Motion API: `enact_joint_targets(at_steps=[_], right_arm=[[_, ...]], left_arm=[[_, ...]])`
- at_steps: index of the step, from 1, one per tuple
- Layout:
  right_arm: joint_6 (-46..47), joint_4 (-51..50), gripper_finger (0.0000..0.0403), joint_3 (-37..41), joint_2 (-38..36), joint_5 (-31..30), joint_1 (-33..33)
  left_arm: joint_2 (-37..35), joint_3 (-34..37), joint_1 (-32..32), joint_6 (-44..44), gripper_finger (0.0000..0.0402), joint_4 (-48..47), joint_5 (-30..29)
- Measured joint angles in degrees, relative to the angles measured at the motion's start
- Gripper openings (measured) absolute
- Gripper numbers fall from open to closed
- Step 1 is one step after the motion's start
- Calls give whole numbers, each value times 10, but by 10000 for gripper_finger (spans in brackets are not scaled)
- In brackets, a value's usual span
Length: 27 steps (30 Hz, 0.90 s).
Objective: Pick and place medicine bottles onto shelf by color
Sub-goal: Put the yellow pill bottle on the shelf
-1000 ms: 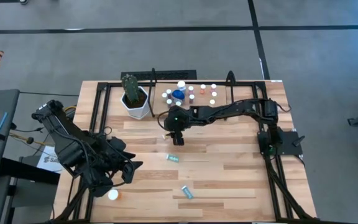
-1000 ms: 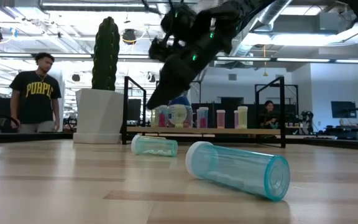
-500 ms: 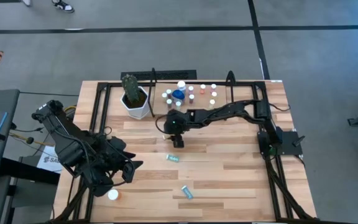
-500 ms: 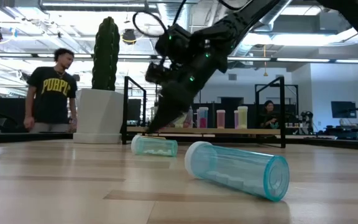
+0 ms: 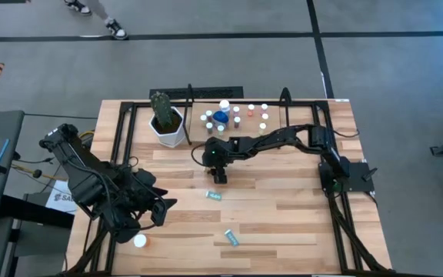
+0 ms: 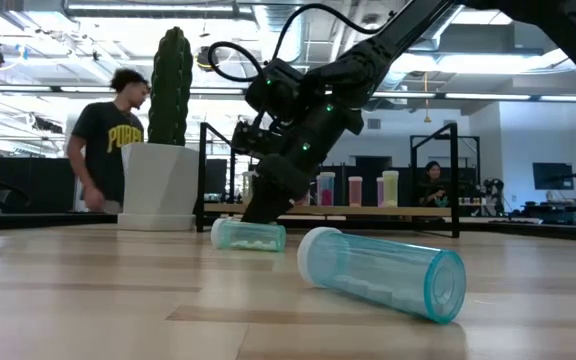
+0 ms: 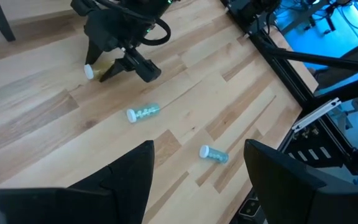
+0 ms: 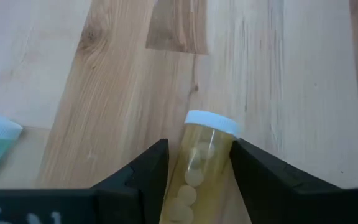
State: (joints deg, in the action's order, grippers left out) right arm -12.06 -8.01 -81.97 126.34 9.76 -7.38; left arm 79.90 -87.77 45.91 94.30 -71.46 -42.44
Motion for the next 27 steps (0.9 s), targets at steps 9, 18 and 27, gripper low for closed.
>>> enact_joint_targets(at_steps=[9, 18, 27], right_arm=[[20, -36, 126, 0, -4, -4, -8], [79, -124, 118, 7, -92, -8, -12], [169, -166, 131, 4, -313, -11, 14]], left_arm=[[0, 0, 0, 0, 235, 0, 0], [0, 0, -4, -38, 235, 0, -5], [0, 0, -62, -146, 235, 24, -74]])
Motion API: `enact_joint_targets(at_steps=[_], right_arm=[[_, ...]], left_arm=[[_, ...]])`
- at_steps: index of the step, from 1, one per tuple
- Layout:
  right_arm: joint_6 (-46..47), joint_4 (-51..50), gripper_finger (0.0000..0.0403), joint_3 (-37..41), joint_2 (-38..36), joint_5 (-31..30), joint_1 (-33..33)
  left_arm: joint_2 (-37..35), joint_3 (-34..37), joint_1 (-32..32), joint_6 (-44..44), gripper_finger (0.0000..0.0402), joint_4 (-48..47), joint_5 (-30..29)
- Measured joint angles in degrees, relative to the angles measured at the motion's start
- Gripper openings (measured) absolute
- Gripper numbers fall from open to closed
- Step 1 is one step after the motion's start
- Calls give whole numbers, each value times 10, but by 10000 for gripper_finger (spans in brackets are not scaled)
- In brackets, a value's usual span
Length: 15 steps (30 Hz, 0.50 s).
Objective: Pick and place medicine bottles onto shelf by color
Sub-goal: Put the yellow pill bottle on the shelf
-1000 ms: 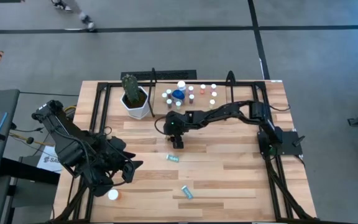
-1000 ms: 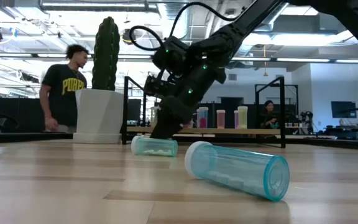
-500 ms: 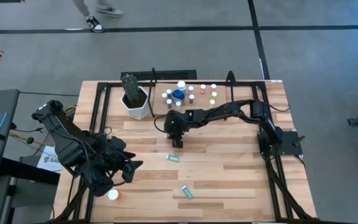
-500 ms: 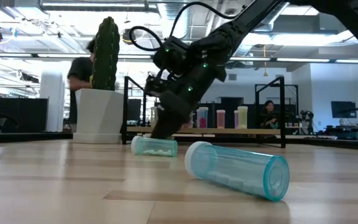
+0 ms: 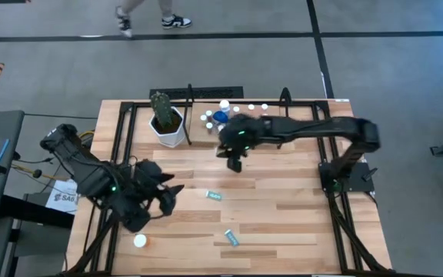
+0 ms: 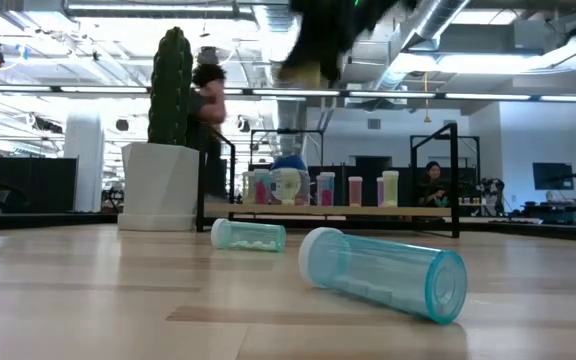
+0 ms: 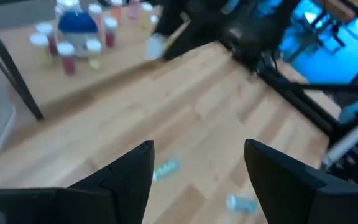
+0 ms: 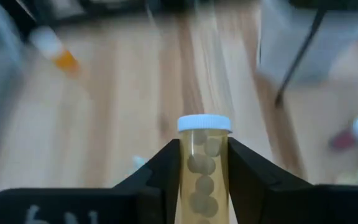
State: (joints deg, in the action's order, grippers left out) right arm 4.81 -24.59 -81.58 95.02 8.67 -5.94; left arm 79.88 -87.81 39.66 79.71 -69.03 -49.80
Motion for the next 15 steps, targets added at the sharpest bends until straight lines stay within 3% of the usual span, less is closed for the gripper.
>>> enact_joint_targets(at_steps=[5, 11, 15], right_arm=[[42, -10, 126, -2, -95, -73, 59], [40, -90, 134, -2, -156, -257, 160], [42, -141, 136, -1, -169, -336, 202]], left_arm=[[0, 0, -73, -124, 235, 79, 37], [9, 0, -146, -355, 235, 295, 118], [19, 0, -180, -425, 237, 404, 161]])
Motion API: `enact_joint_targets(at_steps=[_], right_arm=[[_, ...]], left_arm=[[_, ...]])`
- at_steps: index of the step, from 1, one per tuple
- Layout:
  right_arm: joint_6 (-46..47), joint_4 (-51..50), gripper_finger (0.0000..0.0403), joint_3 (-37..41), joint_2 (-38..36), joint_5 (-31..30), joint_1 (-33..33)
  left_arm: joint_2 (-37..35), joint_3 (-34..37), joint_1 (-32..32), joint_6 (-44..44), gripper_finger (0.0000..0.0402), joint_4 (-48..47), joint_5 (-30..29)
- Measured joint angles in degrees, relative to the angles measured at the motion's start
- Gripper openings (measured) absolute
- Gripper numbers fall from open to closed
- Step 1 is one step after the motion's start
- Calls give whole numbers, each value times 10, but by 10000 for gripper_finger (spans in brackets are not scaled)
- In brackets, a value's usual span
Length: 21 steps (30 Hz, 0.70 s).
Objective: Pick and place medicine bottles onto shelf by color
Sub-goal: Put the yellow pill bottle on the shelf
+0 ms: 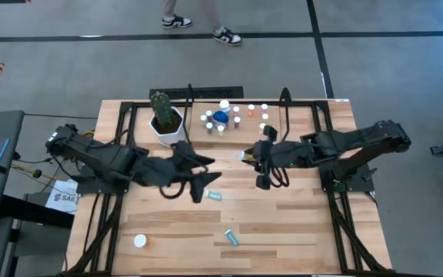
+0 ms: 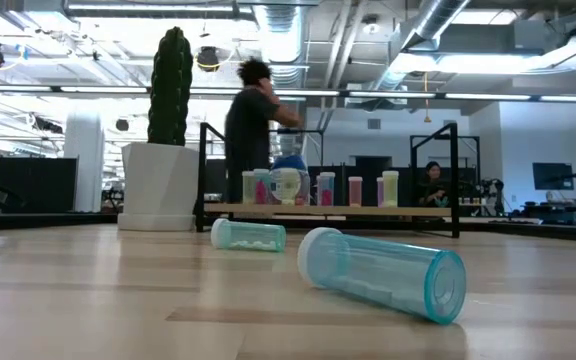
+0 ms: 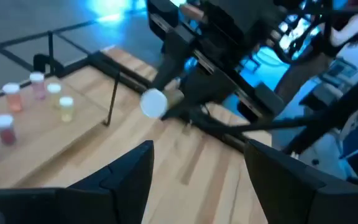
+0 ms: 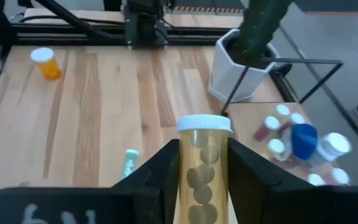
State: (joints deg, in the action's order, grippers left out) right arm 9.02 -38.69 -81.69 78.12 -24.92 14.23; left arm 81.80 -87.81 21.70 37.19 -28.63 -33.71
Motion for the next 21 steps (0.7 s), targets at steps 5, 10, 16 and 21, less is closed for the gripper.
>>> enact_joint_targets(at_steps=[5, 10, 16, 21], right_arm=[[-29, -7, 134, 1, -12, -8, 16], [-76, -20, 138, -1, -27, -8, 10], [-124, -65, 137, 0, -52, -6, -3], [-159, -60, 133, -1, -68, -5, -9]], left_arm=[[24, 1, -36, -35, 259, 82, 19], [76, 2, -68, -37, 293, 173, 36], [107, 1, -97, 15, 303, 227, 81], [111, 1, -98, 16, 304, 230, 86]])
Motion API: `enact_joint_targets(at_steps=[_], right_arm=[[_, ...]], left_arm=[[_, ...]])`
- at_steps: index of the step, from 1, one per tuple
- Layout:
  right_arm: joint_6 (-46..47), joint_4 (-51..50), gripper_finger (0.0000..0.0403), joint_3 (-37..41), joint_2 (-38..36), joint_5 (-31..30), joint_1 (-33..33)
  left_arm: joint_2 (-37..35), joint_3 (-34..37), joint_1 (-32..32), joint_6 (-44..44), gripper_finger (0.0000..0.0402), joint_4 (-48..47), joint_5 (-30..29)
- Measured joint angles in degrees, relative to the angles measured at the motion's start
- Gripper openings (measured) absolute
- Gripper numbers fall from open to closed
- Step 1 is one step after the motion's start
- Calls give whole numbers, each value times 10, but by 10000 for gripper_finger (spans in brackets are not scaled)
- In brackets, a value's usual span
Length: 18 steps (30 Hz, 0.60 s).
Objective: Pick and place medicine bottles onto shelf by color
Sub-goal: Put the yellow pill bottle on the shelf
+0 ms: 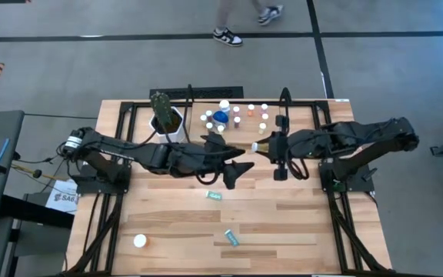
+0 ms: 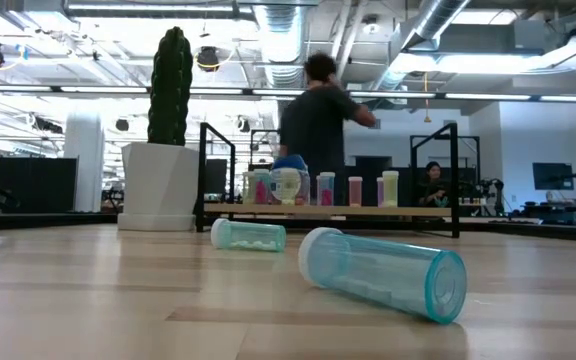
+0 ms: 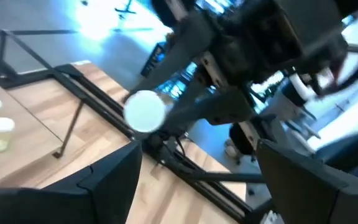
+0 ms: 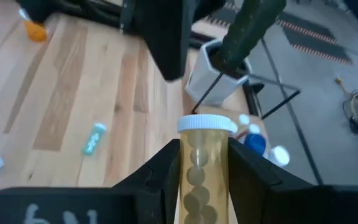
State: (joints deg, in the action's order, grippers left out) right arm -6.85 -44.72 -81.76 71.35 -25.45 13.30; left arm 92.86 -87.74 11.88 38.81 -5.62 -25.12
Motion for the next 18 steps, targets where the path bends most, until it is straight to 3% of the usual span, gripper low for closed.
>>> enact_joint_targets(at_steps=[6, 18], right_arm=[[-12, 6, 136, 0, 0, 1, 1], [-42, 76, 133, 0, 19, 3, -12]], left_arm=[[0, 0, -24, 23, 304, -1, -26], [1, 0, -45, 44, 303, -15, 9]])
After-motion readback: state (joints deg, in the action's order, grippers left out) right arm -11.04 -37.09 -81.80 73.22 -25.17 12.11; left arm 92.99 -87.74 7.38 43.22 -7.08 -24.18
